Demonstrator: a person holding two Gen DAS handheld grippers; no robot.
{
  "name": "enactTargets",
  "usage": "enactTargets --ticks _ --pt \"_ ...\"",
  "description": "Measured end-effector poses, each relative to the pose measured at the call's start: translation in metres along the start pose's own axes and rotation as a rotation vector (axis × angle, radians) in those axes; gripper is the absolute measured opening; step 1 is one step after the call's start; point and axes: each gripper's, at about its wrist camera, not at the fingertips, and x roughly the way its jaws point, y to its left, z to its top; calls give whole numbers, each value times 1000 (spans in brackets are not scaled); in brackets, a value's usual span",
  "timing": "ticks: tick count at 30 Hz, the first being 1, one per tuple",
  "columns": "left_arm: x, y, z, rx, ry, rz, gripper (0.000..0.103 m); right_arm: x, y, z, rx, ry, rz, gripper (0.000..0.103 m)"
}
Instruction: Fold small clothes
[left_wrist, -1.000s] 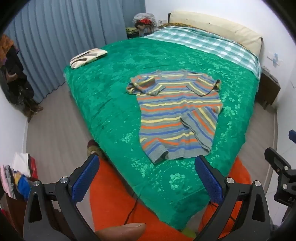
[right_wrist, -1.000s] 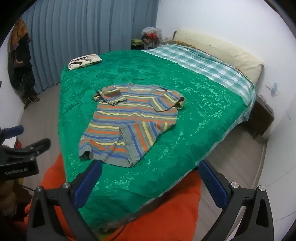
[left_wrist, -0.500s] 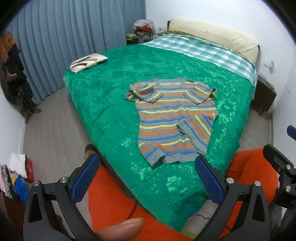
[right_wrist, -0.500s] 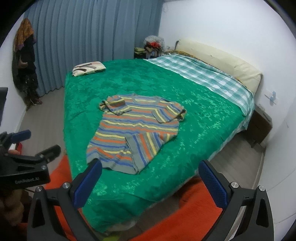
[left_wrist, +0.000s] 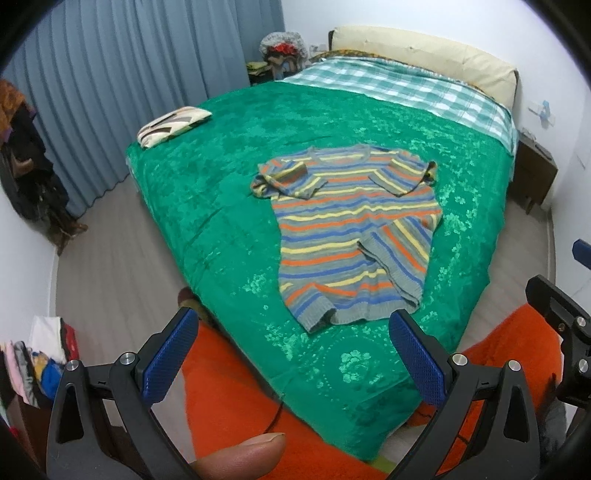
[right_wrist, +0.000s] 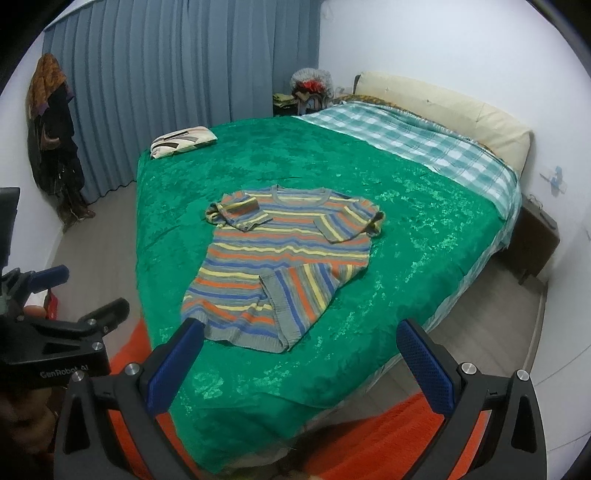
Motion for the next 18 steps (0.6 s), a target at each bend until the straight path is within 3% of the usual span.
enactTargets --ticks 18 --pt "22 -10 3 50 44 -2 103 18 -3 -6 11 45 -29 103"
